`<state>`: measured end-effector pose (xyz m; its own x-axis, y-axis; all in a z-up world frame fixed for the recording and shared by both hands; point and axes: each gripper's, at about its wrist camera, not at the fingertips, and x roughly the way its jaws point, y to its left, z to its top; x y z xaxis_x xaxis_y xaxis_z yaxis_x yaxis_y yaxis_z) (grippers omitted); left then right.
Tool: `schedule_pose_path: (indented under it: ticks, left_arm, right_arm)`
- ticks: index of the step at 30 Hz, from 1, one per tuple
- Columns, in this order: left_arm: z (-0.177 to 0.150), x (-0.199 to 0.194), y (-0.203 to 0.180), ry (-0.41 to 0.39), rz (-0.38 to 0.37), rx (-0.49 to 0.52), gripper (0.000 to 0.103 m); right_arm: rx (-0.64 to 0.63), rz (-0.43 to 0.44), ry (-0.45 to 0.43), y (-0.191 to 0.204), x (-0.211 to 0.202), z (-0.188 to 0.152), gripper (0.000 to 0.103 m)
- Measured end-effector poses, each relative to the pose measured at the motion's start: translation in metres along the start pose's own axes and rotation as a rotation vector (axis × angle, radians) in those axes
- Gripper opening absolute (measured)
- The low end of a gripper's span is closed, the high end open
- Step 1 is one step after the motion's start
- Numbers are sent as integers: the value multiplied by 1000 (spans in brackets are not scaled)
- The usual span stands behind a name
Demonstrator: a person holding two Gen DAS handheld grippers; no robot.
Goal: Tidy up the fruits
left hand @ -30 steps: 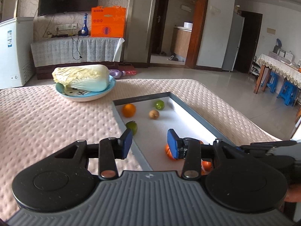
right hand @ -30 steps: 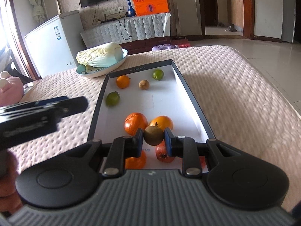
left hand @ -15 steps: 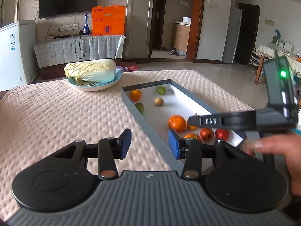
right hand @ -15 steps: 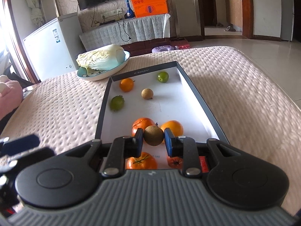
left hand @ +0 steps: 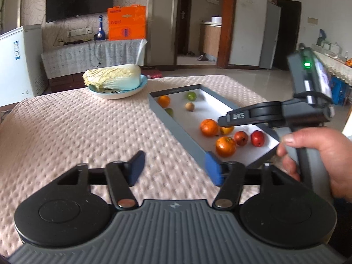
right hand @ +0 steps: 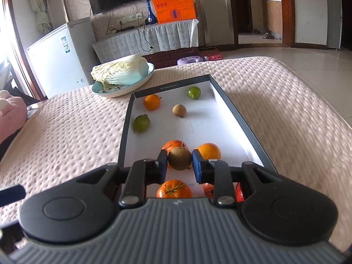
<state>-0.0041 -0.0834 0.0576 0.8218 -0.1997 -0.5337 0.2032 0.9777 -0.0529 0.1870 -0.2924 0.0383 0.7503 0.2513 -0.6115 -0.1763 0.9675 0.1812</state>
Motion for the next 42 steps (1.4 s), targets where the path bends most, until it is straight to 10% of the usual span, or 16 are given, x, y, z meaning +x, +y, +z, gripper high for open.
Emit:
schedule_pose_path:
  ticks: [7, 30, 42]
  left_arm:
    - [-4, -10, -15, -35, -53, 64, 102]
    - [7, -14, 1, -100, 57, -74, 103]
    - [6, -19, -9, -111, 28, -51, 103]
  right_arm:
    - [12, -5, 7, -1, 1, -2, 41]
    - [73, 91, -80, -15, -77, -15, 42]
    - [42, 29, 3, -19, -127, -57, 64]
